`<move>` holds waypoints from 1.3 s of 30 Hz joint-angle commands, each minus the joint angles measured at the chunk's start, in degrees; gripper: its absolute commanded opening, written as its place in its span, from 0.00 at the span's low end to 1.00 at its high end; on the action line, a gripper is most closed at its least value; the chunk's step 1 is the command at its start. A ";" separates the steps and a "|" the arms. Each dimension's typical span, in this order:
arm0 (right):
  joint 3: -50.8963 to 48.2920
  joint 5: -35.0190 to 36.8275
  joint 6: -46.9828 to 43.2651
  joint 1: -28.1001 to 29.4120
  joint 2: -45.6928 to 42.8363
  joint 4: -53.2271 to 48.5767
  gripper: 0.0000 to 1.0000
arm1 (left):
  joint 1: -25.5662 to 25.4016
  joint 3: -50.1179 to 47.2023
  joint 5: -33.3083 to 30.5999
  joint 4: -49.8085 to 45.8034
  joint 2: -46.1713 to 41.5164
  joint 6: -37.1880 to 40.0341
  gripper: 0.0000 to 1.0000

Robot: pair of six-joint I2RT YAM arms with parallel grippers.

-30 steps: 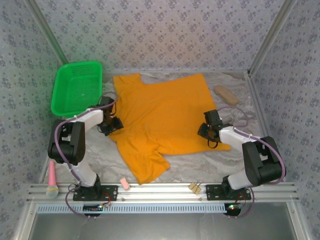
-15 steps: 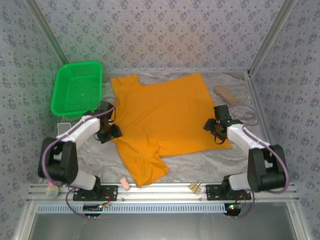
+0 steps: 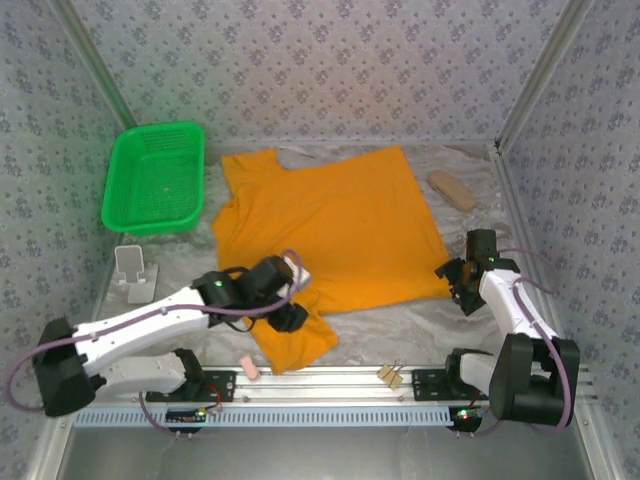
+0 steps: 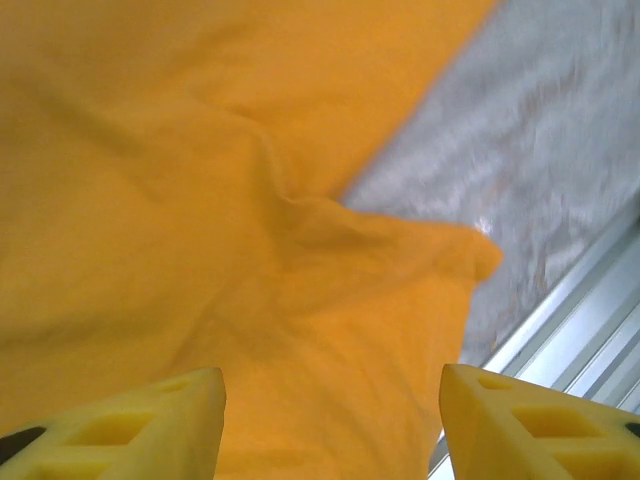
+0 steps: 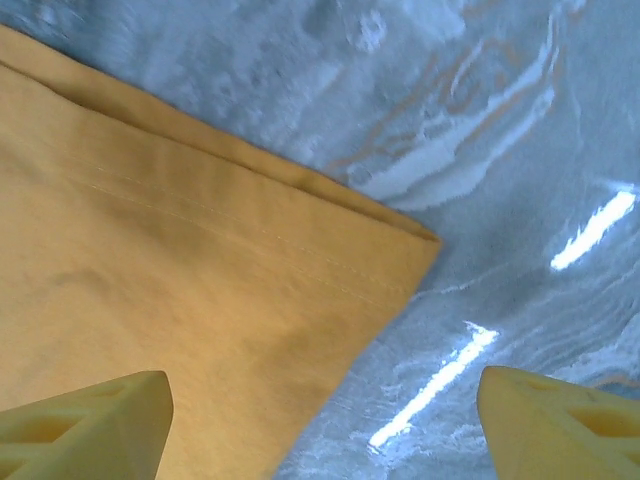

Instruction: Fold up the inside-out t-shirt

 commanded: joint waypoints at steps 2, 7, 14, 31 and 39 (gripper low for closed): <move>-0.40 -4.27 2.66 -0.37 3.05 -1.00 0.80 | -9.43 5.00 -5.68 -3.50 10.15 9.43 0.59; -1.09 -6.08 3.72 -0.45 5.41 -1.03 0.77 | -17.14 7.98 -3.06 -5.57 21.68 10.77 0.58; -4.48 -6.73 5.99 -0.24 5.45 2.50 0.73 | -18.47 6.48 -2.01 -6.57 24.56 6.01 0.58; -2.88 0.75 10.68 0.06 5.54 3.09 0.00 | -15.00 12.98 -2.84 -13.54 31.23 7.15 0.00; -0.87 3.42 11.62 0.09 0.52 -1.67 0.00 | -10.10 13.96 13.56 -12.92 18.12 12.82 0.00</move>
